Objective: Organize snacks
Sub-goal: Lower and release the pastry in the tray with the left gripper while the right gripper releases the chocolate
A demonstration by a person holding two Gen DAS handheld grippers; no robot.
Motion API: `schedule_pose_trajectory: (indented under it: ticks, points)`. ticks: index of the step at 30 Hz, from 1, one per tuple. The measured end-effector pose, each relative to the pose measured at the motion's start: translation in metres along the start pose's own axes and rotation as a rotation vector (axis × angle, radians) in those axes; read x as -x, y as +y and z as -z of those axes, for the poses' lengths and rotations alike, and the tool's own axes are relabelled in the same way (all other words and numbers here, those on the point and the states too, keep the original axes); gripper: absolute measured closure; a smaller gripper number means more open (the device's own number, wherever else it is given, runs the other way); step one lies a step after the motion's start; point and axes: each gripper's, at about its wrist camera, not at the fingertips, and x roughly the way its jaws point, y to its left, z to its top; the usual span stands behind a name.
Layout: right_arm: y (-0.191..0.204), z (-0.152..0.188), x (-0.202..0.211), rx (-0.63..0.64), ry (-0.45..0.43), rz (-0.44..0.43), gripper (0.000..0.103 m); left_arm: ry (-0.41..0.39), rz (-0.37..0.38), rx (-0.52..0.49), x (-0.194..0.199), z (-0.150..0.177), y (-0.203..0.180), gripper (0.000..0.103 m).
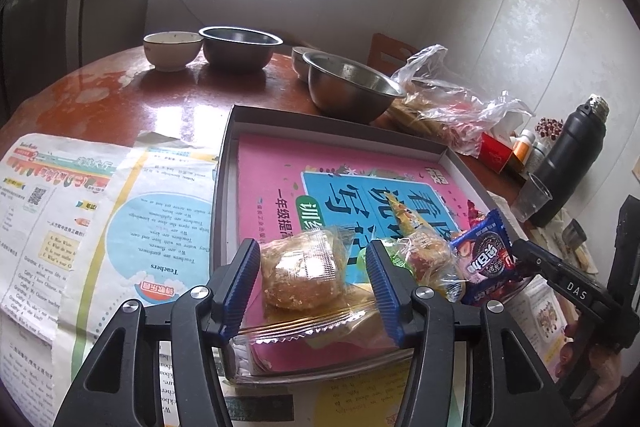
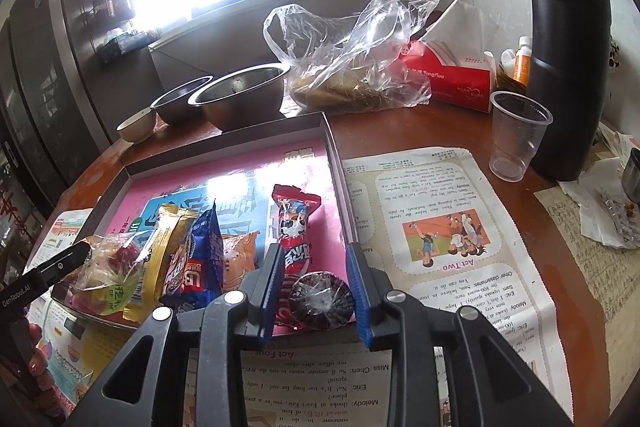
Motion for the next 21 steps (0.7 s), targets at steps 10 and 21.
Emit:
schedule_pose_trajectory:
  ticks: [10,21]
  points:
    - [0.0022,0.0002,0.0036,-0.009,-0.002,-0.016,0.065,0.024,0.022,0.009,0.0014,-0.0006,-0.0007,0.040]
    - [0.0018,0.0007,0.0093,-0.011,-0.015,-0.018,0.064,0.019,0.000,0.004,0.0086,-0.0024,-0.0023,0.032]
